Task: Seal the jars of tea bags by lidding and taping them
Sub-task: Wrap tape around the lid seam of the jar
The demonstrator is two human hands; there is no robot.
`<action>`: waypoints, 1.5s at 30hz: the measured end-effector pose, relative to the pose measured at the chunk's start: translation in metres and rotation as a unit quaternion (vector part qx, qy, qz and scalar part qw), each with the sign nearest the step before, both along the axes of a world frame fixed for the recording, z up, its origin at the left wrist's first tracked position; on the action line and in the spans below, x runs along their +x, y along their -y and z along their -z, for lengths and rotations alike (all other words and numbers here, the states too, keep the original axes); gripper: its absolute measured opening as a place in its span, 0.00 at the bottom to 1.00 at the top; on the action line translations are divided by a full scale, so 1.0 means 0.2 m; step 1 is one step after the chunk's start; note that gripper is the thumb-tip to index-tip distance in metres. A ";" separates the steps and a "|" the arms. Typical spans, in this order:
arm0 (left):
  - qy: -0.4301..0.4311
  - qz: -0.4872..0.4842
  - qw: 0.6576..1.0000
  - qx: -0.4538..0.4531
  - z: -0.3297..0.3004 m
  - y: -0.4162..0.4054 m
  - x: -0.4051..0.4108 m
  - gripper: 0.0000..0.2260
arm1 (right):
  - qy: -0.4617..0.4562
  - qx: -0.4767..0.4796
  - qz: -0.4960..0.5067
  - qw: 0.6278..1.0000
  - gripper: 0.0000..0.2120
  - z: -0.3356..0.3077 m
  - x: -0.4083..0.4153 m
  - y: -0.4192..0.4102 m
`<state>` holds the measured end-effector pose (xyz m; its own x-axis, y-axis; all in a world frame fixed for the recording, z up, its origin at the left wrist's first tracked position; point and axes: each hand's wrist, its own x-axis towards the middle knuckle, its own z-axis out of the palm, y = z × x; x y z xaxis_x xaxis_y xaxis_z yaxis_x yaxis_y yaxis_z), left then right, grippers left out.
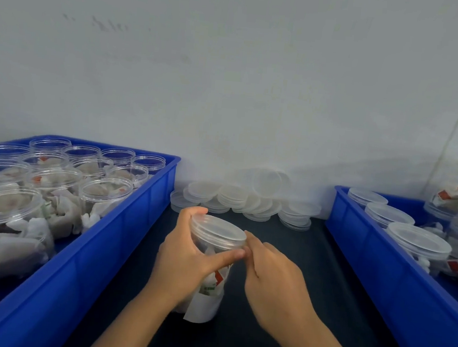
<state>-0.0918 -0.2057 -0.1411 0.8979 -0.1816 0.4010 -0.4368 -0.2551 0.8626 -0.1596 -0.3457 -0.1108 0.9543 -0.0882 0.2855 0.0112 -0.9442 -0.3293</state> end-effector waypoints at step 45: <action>0.111 -0.130 0.983 0.063 0.00 0.10 -0.12 0.35 | -0.054 0.129 0.091 0.986 0.10 0.07 0.09 0.05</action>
<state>-0.1149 -0.2258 -0.1406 0.8137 -0.0181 0.5811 -0.5162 -0.4822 0.7078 -0.1422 -0.3555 -0.1255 0.9397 -0.3169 0.1285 -0.1988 -0.8120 -0.5487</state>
